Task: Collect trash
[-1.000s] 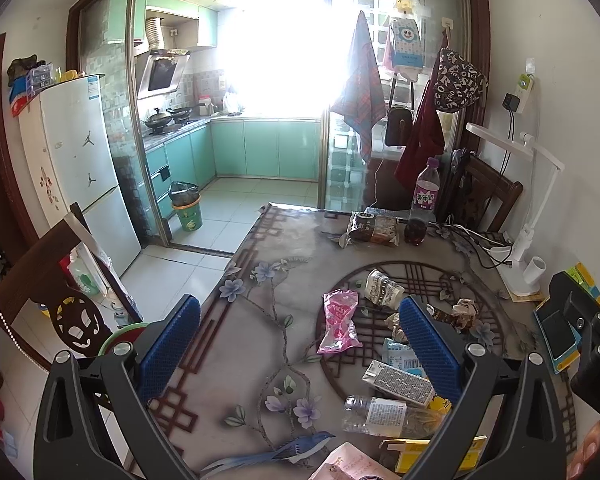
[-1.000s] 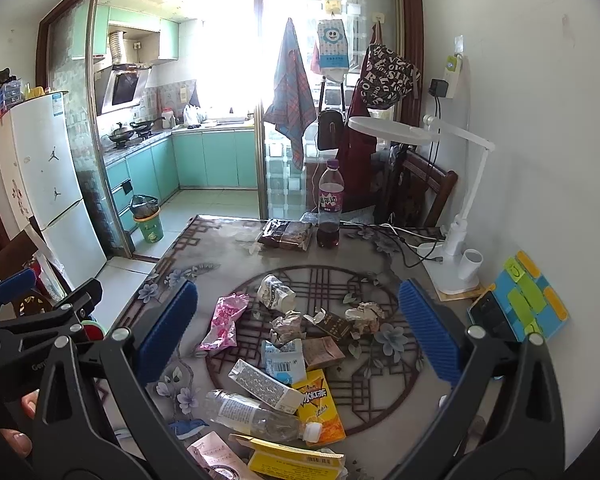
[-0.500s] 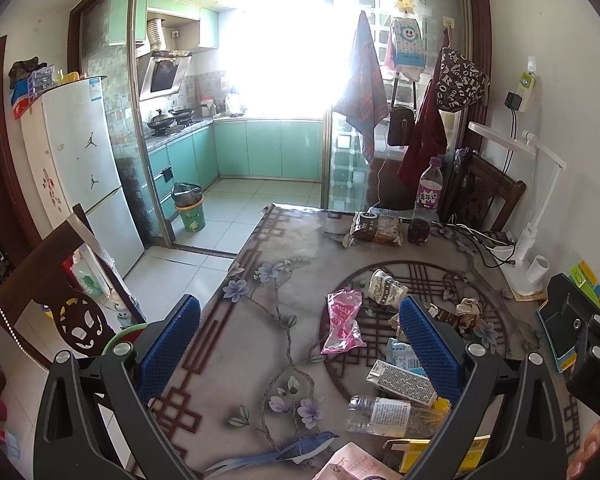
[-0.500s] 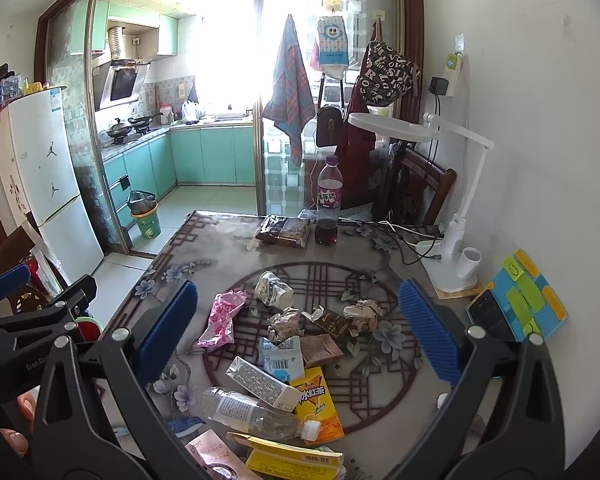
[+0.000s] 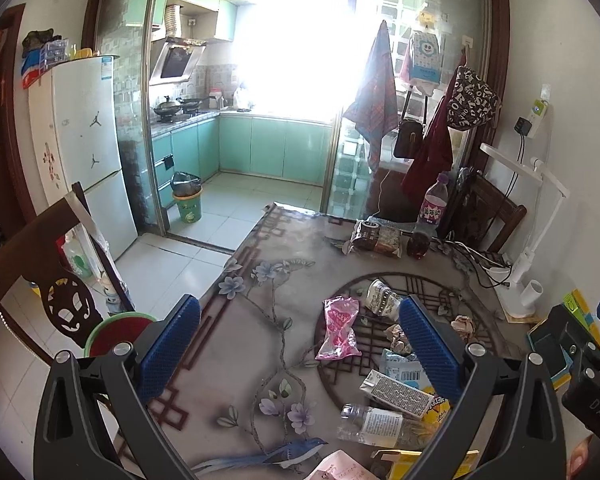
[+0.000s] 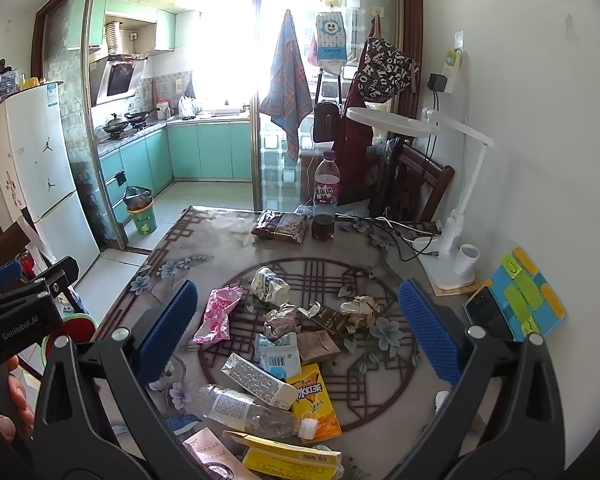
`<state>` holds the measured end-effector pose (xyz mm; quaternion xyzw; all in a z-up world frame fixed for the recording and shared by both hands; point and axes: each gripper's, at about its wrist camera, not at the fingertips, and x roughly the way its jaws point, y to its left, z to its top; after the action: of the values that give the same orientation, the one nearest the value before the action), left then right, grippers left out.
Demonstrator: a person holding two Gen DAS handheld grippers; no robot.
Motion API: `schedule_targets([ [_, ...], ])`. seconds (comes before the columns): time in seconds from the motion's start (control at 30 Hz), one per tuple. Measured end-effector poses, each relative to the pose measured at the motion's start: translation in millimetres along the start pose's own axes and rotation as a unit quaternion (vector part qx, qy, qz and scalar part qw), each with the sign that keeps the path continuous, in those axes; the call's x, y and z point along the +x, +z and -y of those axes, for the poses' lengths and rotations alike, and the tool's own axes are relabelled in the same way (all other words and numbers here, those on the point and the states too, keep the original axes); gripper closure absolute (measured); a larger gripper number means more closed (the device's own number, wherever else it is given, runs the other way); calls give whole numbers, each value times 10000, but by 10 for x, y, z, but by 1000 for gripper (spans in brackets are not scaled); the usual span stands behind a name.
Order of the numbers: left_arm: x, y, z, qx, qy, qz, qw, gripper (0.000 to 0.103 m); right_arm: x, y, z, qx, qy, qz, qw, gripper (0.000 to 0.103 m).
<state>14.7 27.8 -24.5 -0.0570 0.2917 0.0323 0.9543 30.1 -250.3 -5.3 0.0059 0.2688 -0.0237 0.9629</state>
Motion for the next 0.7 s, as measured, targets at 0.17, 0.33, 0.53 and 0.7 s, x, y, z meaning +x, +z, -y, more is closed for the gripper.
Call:
schedule_targets([
  [0.17, 44, -79, -124, 63, 224, 47, 9997, 8, 94, -95, 90, 1, 429, -67, 9991, 4],
  [0.33, 156, -366, -314, 450, 155, -377, 9982, 8, 234, -362, 76, -555, 1192, -977, 9865, 4],
  [0.53, 349, -883, -607, 382, 19, -1189, 9922, 8, 321, -1183, -443, -1792, 2294, -2348, 9274, 4],
  [0.7, 485, -1219, -626, 556, -208, -1775, 9823, 9, 656, -1900, -565, -1434, 2795, -3643, 8767, 4],
])
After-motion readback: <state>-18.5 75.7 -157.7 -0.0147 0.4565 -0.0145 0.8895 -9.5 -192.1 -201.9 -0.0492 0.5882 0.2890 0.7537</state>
